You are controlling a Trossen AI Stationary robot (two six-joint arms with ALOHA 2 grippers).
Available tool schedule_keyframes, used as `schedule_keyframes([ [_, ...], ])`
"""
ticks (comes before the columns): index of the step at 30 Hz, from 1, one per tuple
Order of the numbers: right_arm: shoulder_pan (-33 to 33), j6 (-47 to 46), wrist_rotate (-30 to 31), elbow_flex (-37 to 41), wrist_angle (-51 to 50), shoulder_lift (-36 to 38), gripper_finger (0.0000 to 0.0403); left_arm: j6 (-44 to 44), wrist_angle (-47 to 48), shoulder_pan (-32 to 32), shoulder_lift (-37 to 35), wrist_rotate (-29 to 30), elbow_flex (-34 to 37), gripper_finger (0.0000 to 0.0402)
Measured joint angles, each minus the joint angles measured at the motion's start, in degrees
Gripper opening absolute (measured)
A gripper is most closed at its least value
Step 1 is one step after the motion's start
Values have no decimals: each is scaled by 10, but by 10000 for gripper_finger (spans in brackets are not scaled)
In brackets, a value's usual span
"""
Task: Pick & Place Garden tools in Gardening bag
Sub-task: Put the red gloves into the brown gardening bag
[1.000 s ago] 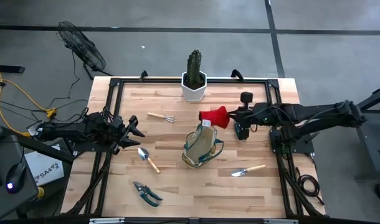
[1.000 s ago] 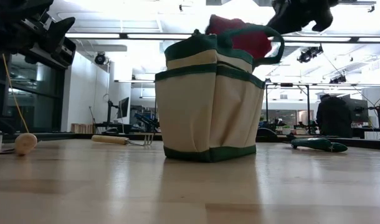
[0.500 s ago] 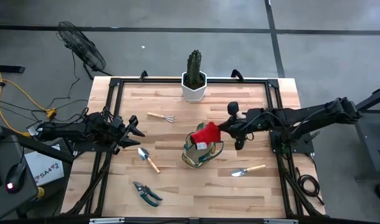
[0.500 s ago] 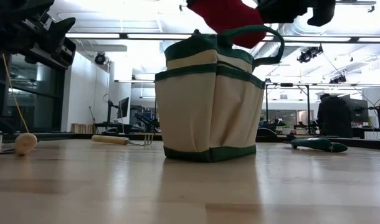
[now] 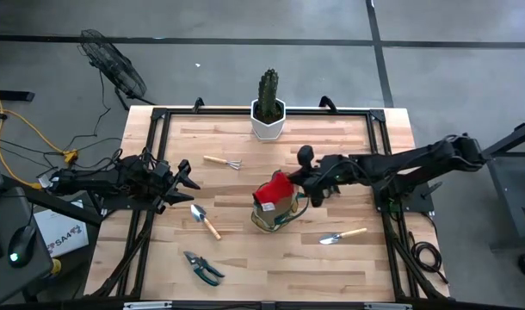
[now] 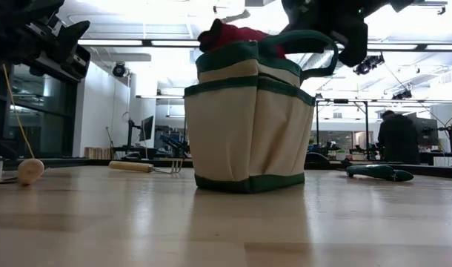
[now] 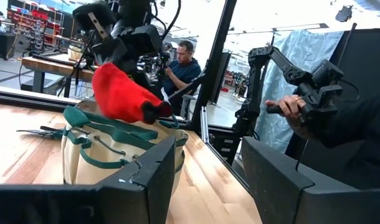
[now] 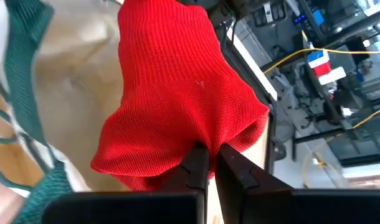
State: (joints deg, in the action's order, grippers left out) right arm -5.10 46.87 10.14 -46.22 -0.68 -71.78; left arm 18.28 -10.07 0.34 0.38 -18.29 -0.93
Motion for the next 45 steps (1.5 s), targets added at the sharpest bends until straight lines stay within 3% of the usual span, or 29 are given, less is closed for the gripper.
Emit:
schedule_keyframes([
  [22,-39,14,29,0,-52,1,5,0,0,0,0,-2,0,180],
  [45,-7,-29,-65,0,-100,1,5,0,0,0,0,-1,0,180],
])
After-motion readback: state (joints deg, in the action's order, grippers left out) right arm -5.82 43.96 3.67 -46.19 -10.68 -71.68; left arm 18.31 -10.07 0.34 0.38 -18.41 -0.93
